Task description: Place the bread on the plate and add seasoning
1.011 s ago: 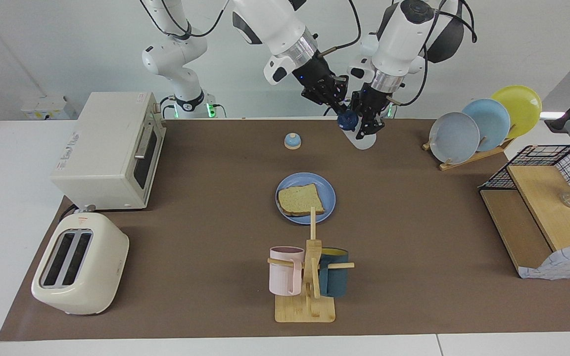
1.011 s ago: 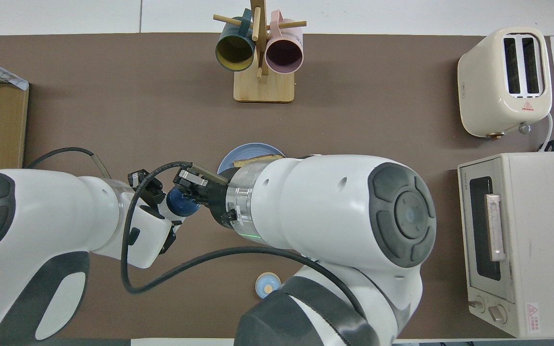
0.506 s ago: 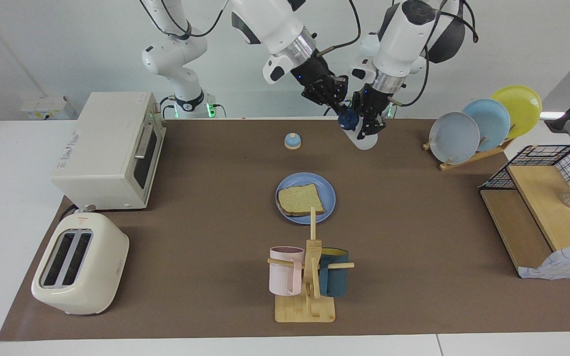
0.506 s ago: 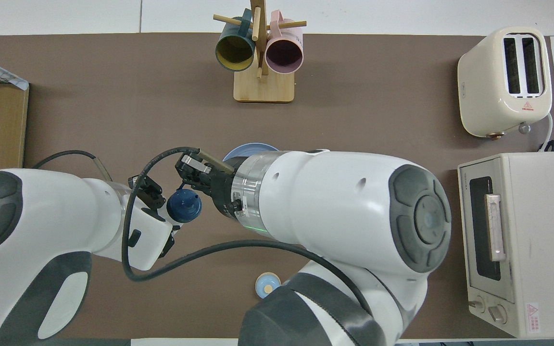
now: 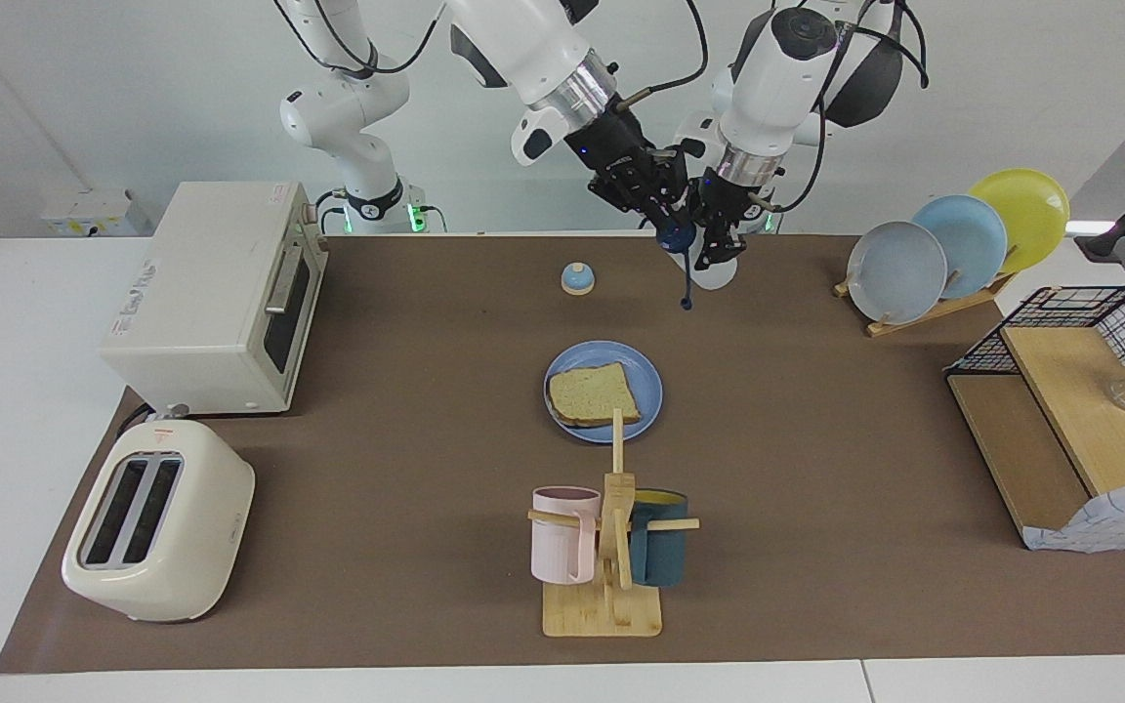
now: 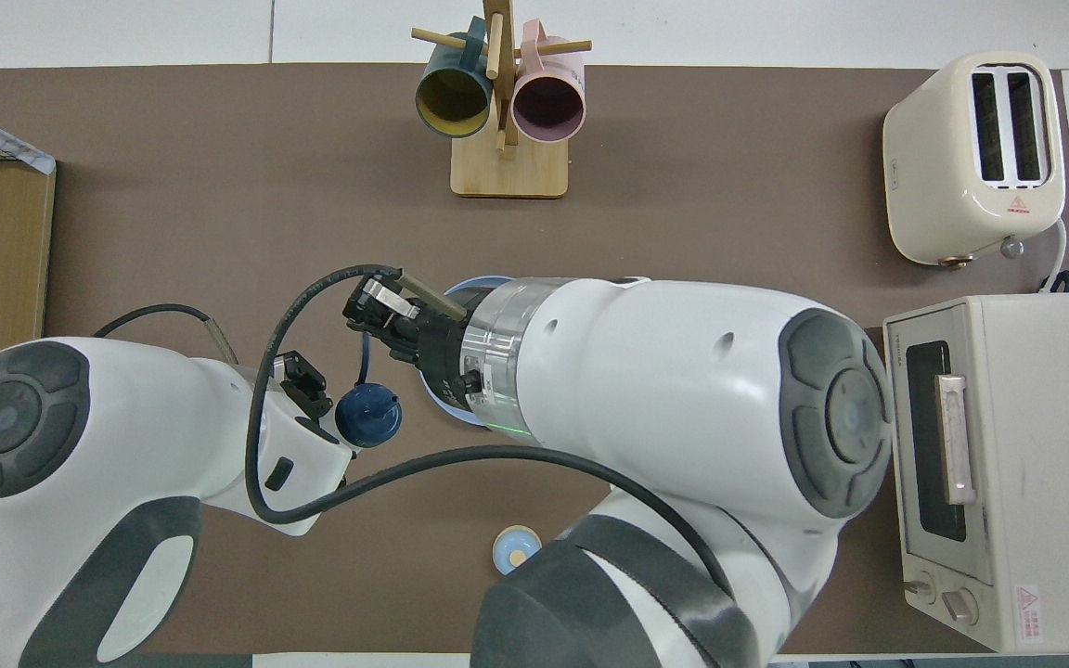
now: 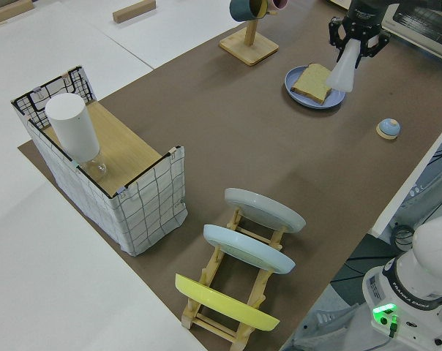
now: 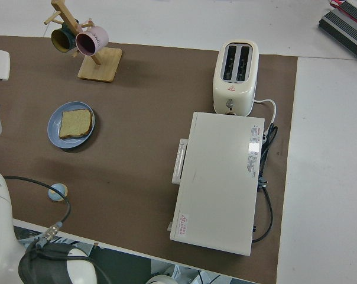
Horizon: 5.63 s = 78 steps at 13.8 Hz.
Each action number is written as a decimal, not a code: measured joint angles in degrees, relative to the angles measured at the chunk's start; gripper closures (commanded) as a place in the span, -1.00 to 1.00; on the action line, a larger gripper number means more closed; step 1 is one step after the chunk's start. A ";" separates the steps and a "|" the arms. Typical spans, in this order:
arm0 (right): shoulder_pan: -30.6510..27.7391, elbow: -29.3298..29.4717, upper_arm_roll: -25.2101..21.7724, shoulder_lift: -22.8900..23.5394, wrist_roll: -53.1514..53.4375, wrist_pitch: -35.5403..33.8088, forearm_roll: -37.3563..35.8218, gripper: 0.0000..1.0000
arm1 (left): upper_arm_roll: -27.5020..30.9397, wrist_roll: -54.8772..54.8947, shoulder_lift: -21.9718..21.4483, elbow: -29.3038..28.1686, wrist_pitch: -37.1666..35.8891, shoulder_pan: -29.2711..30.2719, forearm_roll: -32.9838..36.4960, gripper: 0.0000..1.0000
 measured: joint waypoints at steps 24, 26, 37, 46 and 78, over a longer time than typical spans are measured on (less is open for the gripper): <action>-37.65 3.64 -0.20 -2.46 -51.66 -41.51 -32.55 -1.00 | -8.71 -21.09 30.40 19.54 -16.11 -6.84 40.95 1.00; -39.07 3.88 0.54 -2.42 -52.71 -42.00 -32.55 -1.00 | -8.75 -23.10 36.29 23.24 -19.05 -9.09 44.71 1.00; -39.42 3.50 -0.45 -3.78 -54.62 -43.31 -32.56 -1.00 | -8.72 -23.92 47.35 26.75 -29.25 -14.92 64.49 1.00; -40.43 3.52 -1.16 -3.83 -56.64 -43.27 -32.56 -1.00 | -8.69 -23.92 51.97 27.49 -31.44 -17.79 77.25 1.00; -41.57 4.03 -0.57 -4.12 -57.21 -43.09 -32.56 -1.00 | -7.80 -27.35 50.08 29.11 -28.49 -13.97 69.14 1.00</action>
